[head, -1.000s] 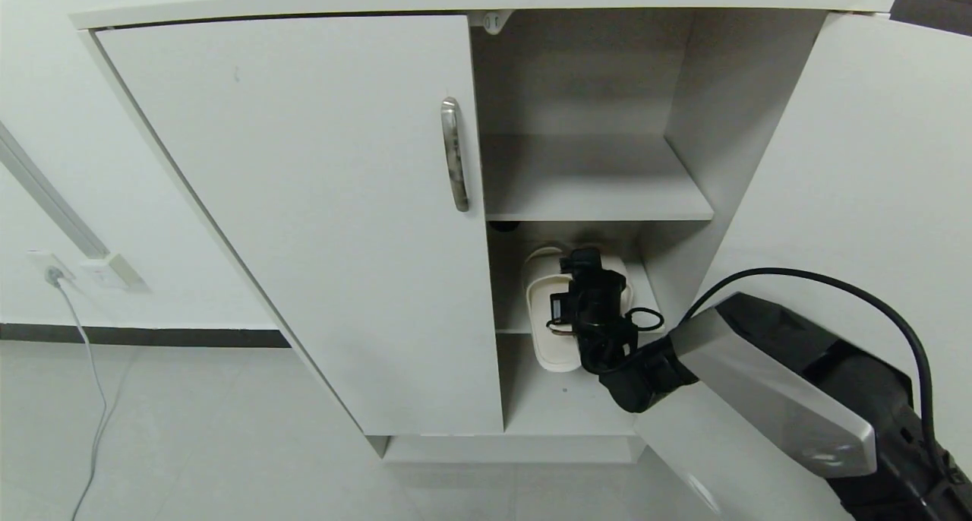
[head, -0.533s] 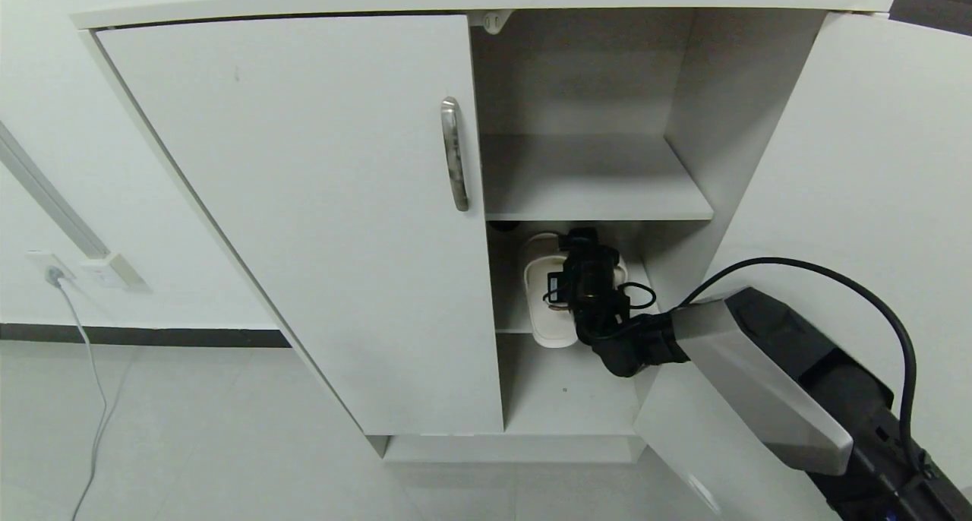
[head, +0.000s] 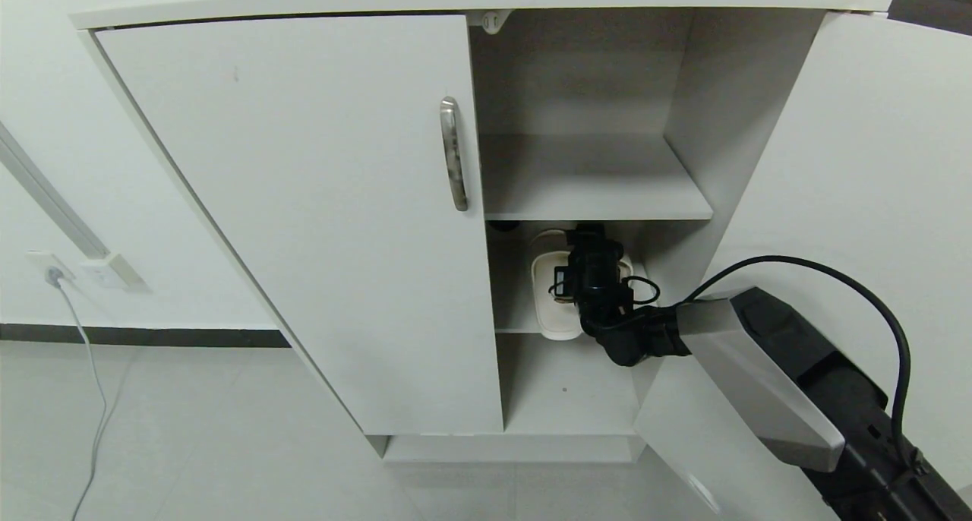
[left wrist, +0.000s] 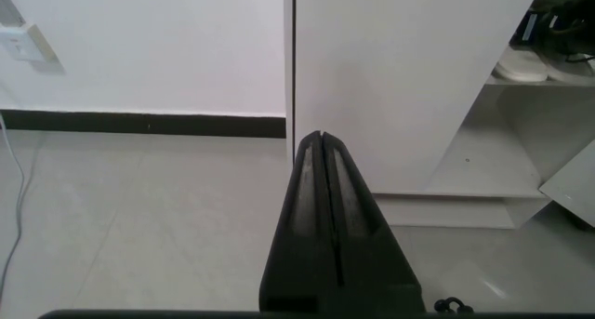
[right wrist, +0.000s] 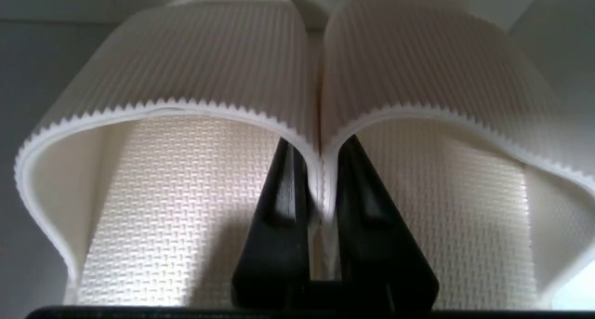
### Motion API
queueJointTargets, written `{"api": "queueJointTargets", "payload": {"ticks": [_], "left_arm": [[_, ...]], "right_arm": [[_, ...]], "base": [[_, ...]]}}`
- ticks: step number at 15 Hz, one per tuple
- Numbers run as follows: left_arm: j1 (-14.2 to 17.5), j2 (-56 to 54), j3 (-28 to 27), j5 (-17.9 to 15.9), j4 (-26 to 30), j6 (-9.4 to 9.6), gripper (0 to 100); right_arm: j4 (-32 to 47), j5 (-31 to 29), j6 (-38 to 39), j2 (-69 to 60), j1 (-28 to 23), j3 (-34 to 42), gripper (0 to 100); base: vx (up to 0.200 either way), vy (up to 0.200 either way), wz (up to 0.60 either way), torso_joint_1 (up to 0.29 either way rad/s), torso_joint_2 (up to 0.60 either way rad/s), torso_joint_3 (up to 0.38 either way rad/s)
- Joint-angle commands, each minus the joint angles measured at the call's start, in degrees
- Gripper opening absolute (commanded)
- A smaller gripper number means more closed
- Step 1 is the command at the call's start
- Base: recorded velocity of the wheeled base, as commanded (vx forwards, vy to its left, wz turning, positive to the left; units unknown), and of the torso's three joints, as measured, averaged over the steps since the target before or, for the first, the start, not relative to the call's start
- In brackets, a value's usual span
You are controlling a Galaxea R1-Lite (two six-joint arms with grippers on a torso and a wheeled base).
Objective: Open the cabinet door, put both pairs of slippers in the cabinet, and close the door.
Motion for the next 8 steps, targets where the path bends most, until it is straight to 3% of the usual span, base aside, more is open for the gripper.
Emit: {"api": "queueJointTargets", "payload": {"ticks": [1,4,5,8], "left_arm": [[0.0,0.1,0.0,0.0,0.0,0.07,0],[0.0,0.1,0.0,0.0,-0.1,0.07,0],[0.0,0.1,0.0,0.0,-0.1,0.07,0],[0.0,0.1,0.0,0.0,0.0,0.07,0]], "right_arm": [[0.0,0.0,0.0,0.1,0.0,-0.1,0],[0.2,0.0,0.0,0.2,0.0,-0.1,0],[0.3,0.0,0.0,0.3,0.0,-0.1,100],[1.1,-0.1,0.0,0.4,0.1,0.1,100]], "base": [[0.0,0.0,0.0,0.0,0.0,0.0],[0.0,0.0,0.0,0.0,0.0,0.0],[0.0,0.0,0.0,0.0,0.0,0.0],[0.0,0.0,0.0,0.0,0.0,0.0]]}}
